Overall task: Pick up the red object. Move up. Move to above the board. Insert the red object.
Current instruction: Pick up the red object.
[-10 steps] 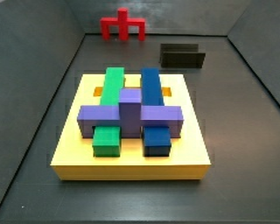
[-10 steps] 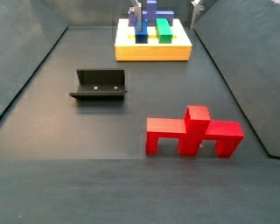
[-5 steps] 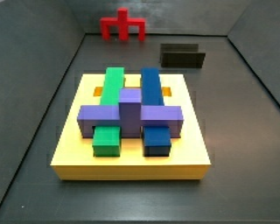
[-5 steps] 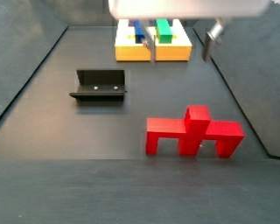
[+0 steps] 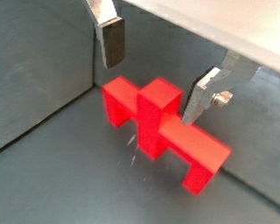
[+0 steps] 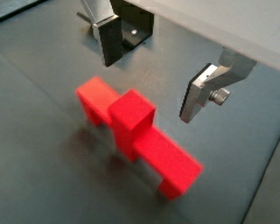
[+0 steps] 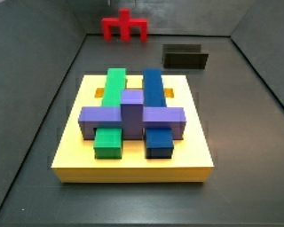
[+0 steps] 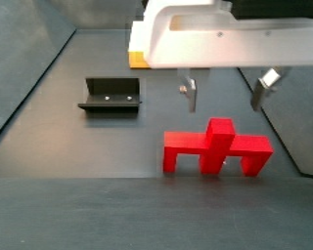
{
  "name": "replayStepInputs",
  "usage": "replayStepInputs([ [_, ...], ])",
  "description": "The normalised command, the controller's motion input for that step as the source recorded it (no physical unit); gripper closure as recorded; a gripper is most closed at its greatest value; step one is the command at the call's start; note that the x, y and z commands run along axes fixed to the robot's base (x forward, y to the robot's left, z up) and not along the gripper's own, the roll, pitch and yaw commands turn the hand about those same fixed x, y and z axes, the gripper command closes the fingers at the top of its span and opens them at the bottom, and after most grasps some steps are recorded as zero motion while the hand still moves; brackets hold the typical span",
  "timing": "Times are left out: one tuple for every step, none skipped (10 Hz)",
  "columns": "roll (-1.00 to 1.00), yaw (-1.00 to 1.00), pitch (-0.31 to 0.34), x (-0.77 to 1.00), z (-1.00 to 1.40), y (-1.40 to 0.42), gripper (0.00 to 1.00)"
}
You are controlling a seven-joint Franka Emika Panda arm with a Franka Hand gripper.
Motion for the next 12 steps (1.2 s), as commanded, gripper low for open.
replayStepInputs([
  [-0.09, 0.03, 0.000, 0.05, -0.10, 0.42, 0.00],
  [0.03, 0.00, -0.021, 0.00, -0.23, 0.00, 0.00],
  [-0.02, 0.01, -0.126, -0.13, -0.38, 0.05, 0.00],
  [-0.05, 0.00, -0.123, 0.00, -0.27, 0.00, 0.00],
  [-0.07, 0.00, -0.117, -0.05, -0.33, 0.05, 0.00],
  [-0.08, 0.00, -0.141, -0.13, -0.34, 0.05, 0.00],
  [-0.09, 0.00, -0.131, -0.07, -0.25, 0.03, 0.00],
  [-0.10, 0.00, -0.121, -0.04, -0.23, 0.01, 0.00],
  [-0.09, 0.01, -0.116, -0.04, -0.18, 0.00, 0.00],
  [-0.04, 0.00, -0.093, -0.06, -0.11, 0.00, 0.00],
  [-0.04, 0.00, -0.083, -0.01, -0.13, 0.00, 0.00],
  [-0.04, 0.00, -0.040, 0.00, -0.02, 0.01, 0.00],
])
